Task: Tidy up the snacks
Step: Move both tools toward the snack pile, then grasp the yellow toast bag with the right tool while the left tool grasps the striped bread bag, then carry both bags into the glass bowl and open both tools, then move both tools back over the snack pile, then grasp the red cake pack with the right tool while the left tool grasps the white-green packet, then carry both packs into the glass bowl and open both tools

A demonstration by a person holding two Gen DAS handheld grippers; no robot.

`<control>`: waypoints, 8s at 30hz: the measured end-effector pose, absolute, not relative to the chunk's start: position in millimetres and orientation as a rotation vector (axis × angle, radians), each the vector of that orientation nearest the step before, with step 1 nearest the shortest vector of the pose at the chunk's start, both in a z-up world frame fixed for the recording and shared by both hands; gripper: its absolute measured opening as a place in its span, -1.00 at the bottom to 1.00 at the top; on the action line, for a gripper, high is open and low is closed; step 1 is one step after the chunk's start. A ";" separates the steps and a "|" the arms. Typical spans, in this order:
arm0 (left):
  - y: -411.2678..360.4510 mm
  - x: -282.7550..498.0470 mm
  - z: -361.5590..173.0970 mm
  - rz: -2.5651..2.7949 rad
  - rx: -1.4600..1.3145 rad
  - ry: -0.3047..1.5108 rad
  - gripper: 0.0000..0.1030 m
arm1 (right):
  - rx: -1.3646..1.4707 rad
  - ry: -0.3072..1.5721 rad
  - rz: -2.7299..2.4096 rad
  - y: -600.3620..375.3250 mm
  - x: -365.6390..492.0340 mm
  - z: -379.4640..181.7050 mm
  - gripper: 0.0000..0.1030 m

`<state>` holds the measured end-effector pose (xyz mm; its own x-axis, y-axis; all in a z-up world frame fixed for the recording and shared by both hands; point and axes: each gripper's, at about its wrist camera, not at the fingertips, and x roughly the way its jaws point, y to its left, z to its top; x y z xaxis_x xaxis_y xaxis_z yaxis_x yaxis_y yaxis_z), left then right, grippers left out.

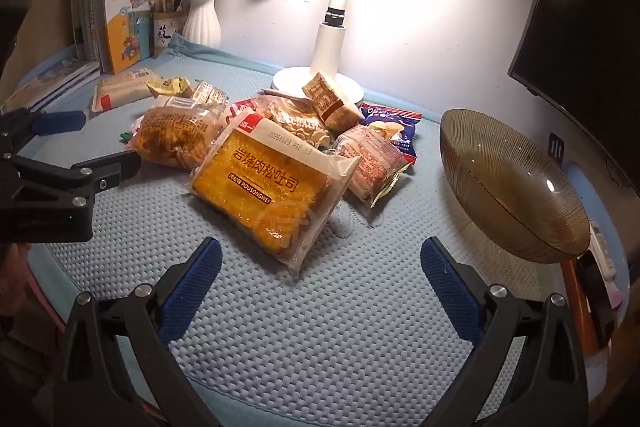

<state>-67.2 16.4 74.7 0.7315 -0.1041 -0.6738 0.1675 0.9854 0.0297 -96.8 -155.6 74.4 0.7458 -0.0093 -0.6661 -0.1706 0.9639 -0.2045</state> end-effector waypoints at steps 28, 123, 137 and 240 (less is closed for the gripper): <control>-14.5 -76.4 73.9 -0.302 0.292 0.735 0.94 | -0.367 0.757 0.076 -145.5 -82.8 66.6 0.91; -121.9 34.5 177.7 -0.650 -0.142 0.676 0.71 | 0.197 0.717 0.020 -338.1 -29.3 156.2 0.59; 88.6 -12.9 111.6 0.027 -0.262 0.733 0.85 | 0.236 0.823 0.393 -211.3 -12.1 68.1 0.66; -249.1 21.9 139.2 -0.686 0.136 0.757 -0.03 | 0.346 0.709 -0.127 -421.5 -33.2 127.1 -0.13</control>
